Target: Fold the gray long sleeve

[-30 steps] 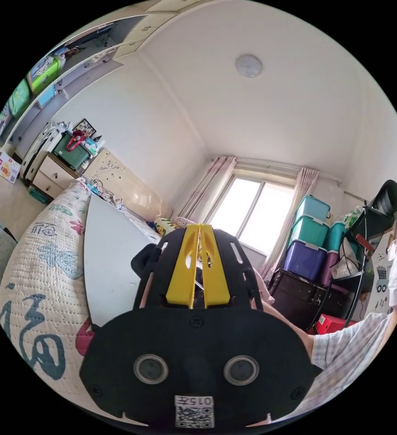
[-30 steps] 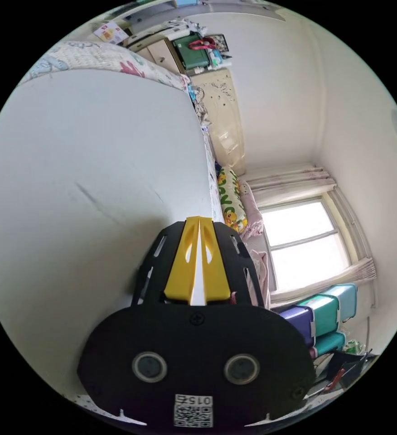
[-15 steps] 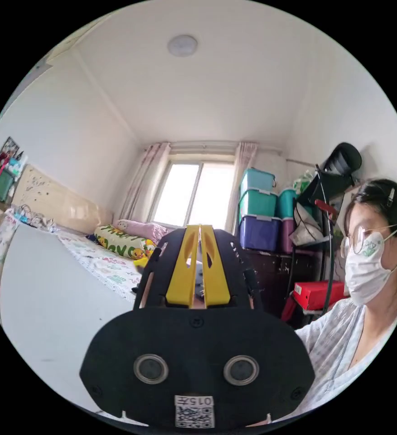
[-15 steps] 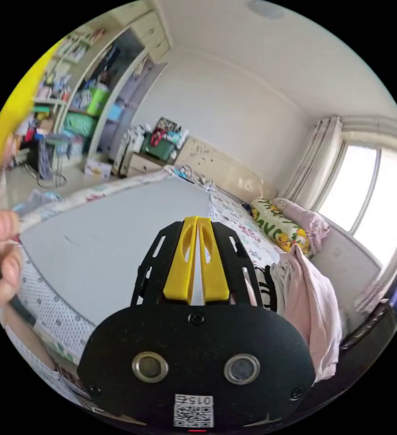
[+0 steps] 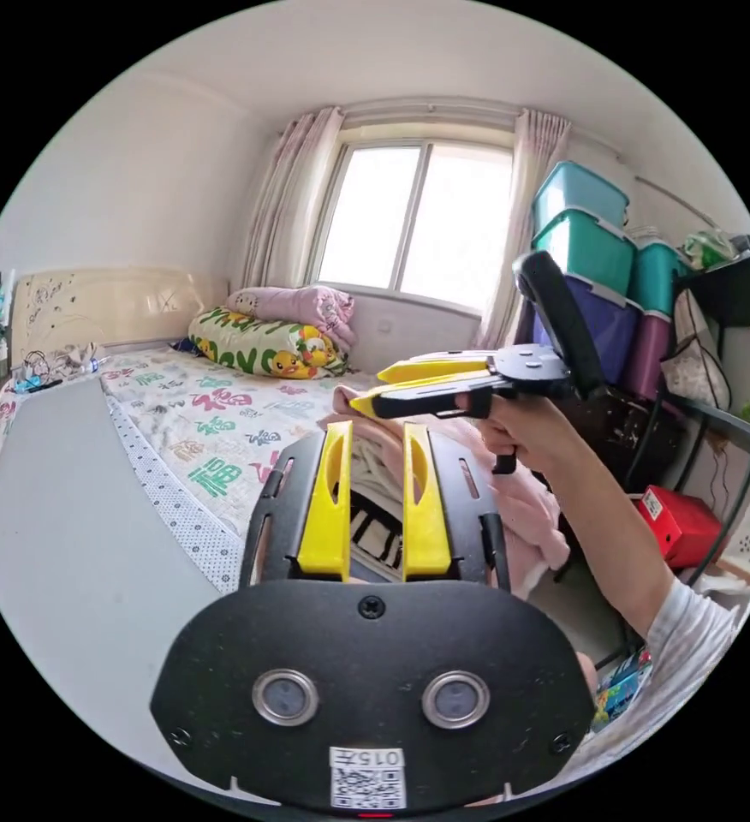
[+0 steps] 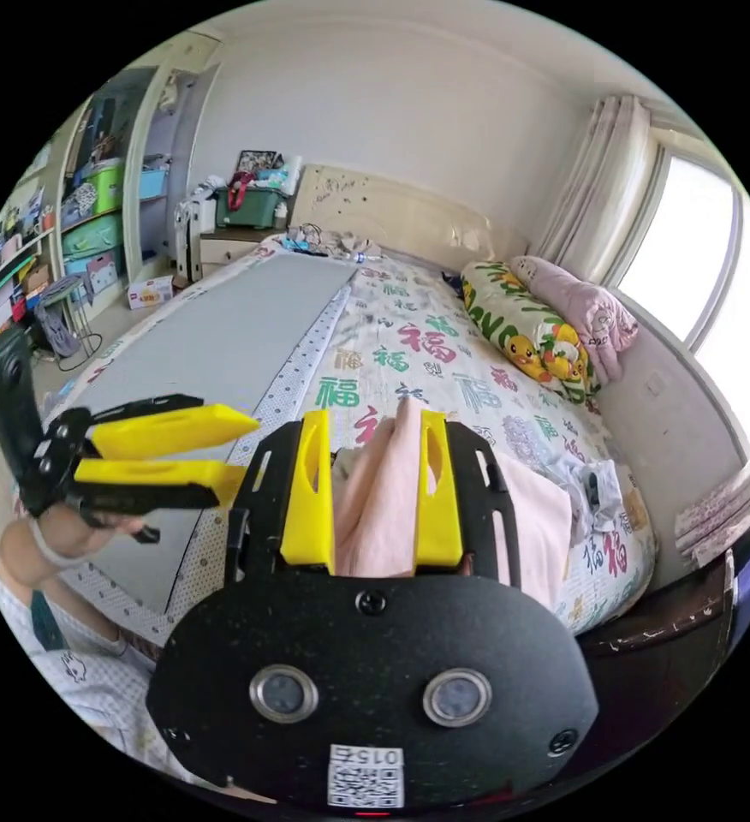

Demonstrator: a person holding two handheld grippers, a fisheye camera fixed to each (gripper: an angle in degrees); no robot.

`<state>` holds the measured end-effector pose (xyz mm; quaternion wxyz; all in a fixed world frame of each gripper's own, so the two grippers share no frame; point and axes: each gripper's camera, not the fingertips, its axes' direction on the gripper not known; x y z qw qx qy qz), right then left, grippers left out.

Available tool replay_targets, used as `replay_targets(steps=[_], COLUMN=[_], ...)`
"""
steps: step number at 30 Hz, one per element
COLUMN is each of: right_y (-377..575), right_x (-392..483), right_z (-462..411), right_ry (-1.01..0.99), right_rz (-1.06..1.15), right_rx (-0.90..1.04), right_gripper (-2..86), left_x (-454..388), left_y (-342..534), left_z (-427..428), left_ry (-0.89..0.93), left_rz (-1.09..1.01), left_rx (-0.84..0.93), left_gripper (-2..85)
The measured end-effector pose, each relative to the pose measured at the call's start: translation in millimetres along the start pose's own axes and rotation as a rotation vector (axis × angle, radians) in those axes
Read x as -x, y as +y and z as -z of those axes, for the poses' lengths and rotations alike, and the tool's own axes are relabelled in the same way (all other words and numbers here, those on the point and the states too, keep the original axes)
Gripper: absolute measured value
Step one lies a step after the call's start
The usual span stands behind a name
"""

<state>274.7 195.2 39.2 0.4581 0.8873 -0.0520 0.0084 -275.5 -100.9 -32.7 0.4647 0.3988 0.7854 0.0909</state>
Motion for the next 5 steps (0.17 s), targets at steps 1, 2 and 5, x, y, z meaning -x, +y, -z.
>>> replay_targets(steps=[1,2,5], right_y=[-18,-32,-40], right_x=[-11,-23,-61], right_z=[-13,-28,-61], right_ry=[0.012,0.031,0.031], right_rz=[-0.013,-0.024,-0.036], right_rx=[0.048,0.115,0.293], right_gripper=[13.9,13.8,10.4], left_x=[11,24,59], left_y=[-3,-3,4], left_z=[-12,-21,-45], left_ry=[-0.019,-0.016,-0.001], left_rz=[0.022,0.053,0.095], left_rx=[-0.003,-0.003,0.049], left_gripper=[9.1,9.1,9.8])
